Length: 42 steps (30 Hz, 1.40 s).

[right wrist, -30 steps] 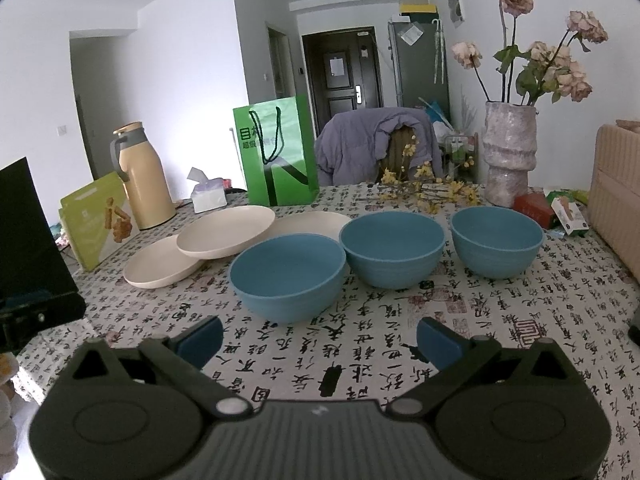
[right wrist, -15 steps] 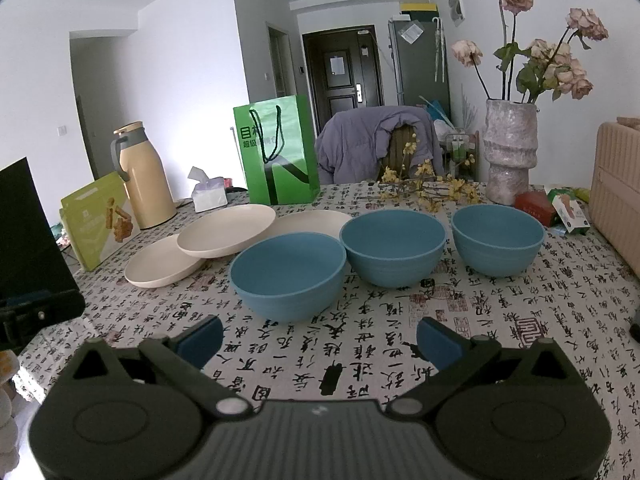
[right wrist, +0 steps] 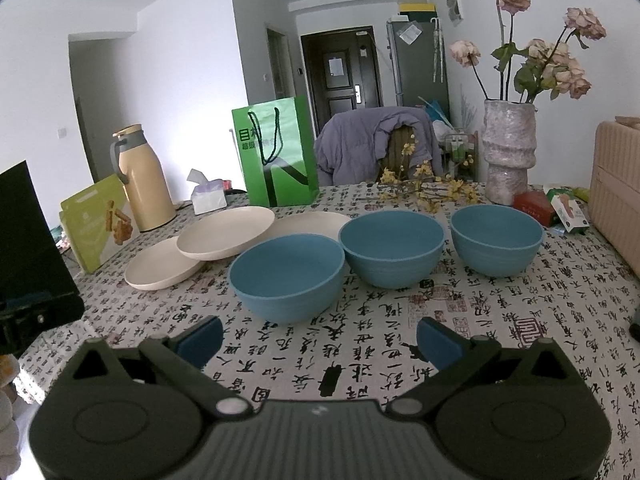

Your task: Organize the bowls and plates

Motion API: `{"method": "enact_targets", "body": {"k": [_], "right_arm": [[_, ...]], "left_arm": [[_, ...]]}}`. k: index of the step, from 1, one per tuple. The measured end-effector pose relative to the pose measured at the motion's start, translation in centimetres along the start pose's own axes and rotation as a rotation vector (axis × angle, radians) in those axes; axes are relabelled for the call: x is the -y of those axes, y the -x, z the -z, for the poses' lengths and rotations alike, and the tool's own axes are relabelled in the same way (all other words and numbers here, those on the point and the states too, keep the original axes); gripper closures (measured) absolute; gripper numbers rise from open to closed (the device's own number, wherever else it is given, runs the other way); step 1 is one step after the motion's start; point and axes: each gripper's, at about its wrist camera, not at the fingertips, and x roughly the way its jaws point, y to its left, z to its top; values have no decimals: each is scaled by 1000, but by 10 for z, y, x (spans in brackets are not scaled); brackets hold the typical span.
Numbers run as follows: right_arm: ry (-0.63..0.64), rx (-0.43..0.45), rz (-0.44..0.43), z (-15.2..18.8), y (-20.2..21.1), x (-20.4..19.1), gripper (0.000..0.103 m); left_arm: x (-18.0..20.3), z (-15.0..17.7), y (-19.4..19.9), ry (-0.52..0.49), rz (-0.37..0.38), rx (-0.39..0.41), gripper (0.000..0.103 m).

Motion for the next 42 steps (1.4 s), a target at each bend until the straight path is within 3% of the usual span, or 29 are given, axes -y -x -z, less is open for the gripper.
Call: {"method": "enact_targets", "body": {"k": [28, 42], "right_arm": [[14, 8, -19, -9, -11, -4, 0], [13, 38, -64, -34, -46, -18, 0]], "left_arm": [[-7, -6, -1, 12, -17, 4, 0], [-41, -20, -12, 56, -97, 8, 0]]}}
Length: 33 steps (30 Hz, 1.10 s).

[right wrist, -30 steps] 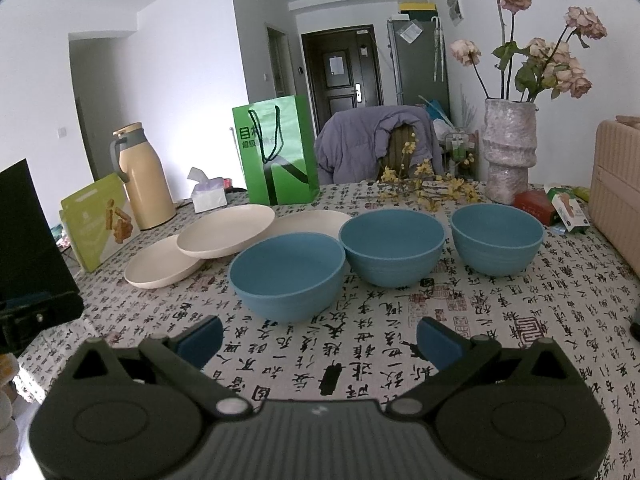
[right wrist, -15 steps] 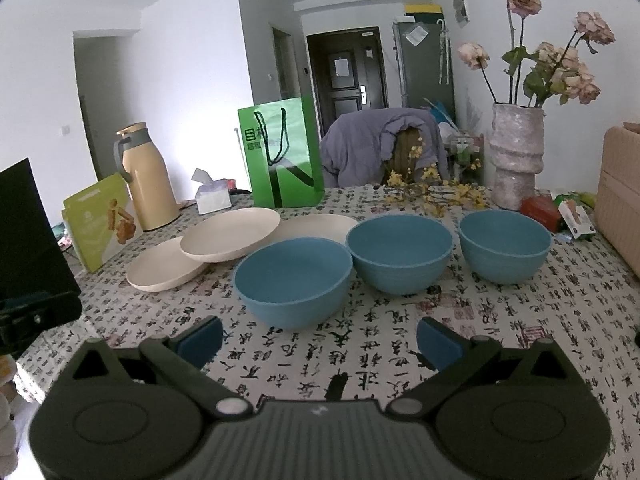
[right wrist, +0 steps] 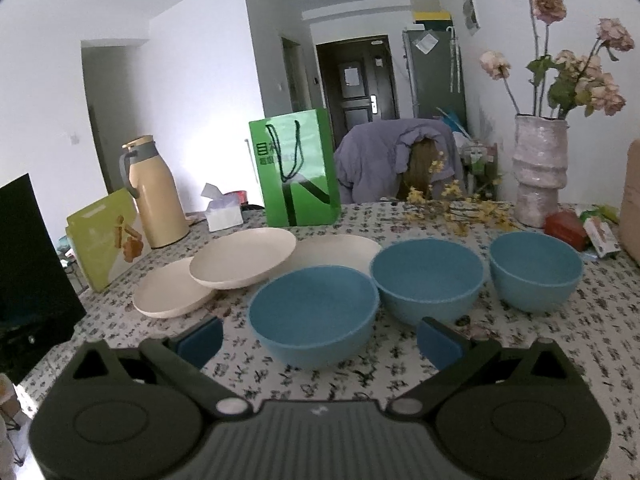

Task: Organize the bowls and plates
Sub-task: 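Move both grippers toward the overlapping cream plates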

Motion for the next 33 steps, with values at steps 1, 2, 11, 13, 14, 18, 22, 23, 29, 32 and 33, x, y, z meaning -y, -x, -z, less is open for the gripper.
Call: {"method": "enact_targets", "body": {"k": [1, 2, 11, 13, 14, 18, 22, 23, 29, 32, 33], "right_arm": [[3, 3, -5, -2, -4, -1, 0], [7, 6, -7, -4, -7, -3, 0], [28, 41, -44, -24, -32, -16, 0], [33, 43, -50, -28, -38, -19, 0], [36, 44, -53, -30, -41, -20, 0], [36, 53, -62, -37, -50, -23, 0], [33, 77, -56, -42, -61, -25, 0], [36, 82, -52, -44, -63, -25, 0], [55, 117, -67, -55, -77, -29, 0], [68, 136, -75, -60, -82, -32, 0], [73, 138, -76, -61, -85, -33, 0]], "left_arm": [[-3, -1, -1, 3, -7, 0, 0], [-5, -3, -2, 7, -12, 0, 0], [-29, -12, -15, 58, -34, -14, 0], [-33, -12, -19, 65, -43, -18, 0], [-35, -13, -20, 67, -44, -20, 0], [-42, -18, -28, 76, -59, -27, 0], [-48, -20, -36, 88, -67, -36, 0], [-48, -21, -38, 89, -73, -38, 0], [-54, -31, -51, 93, -96, -33, 0], [-54, -36, -57, 86, -108, -28, 0], [-54, -38, -59, 82, -116, -27, 0]]}}
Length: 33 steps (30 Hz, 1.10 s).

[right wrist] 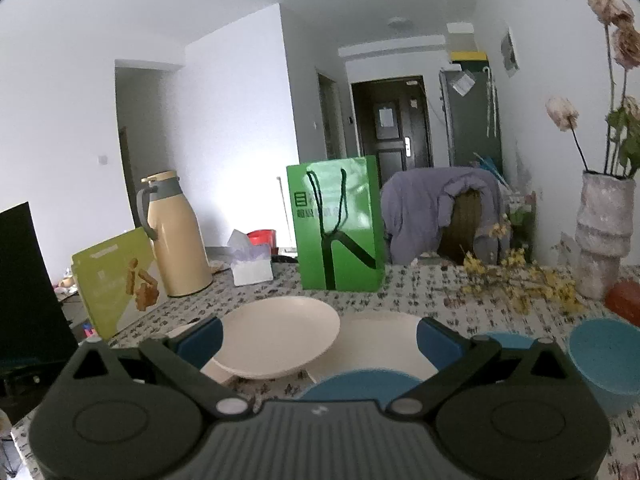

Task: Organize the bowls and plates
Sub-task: 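Move both grippers toward the overlapping cream plates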

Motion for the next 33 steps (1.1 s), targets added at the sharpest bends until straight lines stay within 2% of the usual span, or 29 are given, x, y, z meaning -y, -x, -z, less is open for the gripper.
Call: {"method": "enact_targets", "body": {"k": [17, 24, 28, 33], "right_arm": [[-38, -104, -18, -22, -63, 6, 0], [-73, -156, -46, -33, -93, 11, 0], [-68, -155, -53, -41, -107, 10, 0], [-71, -153, -60, -51, -124, 10, 0]], "left_arm": [[6, -36, -35, -9, -7, 16, 0], [5, -52, -51, 25, 3, 18, 0], [11, -61, -64, -2, -38, 30, 0], [13, -68, -86, 22, -44, 13, 0]]}}
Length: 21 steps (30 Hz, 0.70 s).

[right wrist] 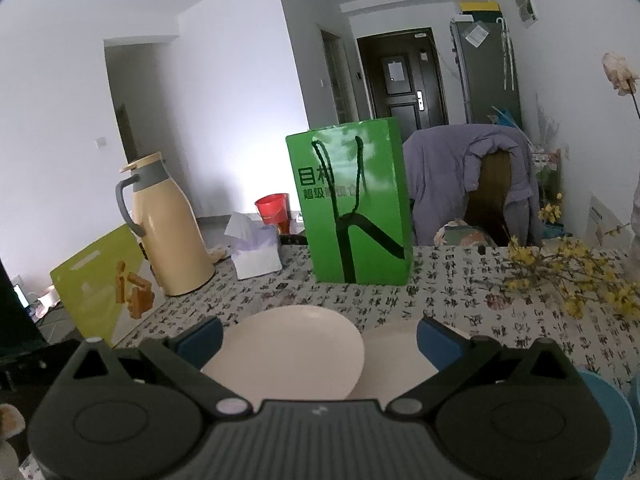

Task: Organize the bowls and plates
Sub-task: 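Move both grippers toward the overlapping cream plates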

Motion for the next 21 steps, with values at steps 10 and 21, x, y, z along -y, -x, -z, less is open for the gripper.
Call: {"method": "enact_targets", "body": {"k": [10, 21], "right_arm": [[-12, -8, -8, -22, -37, 4, 0], [-49, -66, -60, -34, -79, 14, 0]], "left_arm": [[0, -13, -45, 43, -76, -14, 0], [-5, -26, -83, 90, -130, -35, 0]]}}
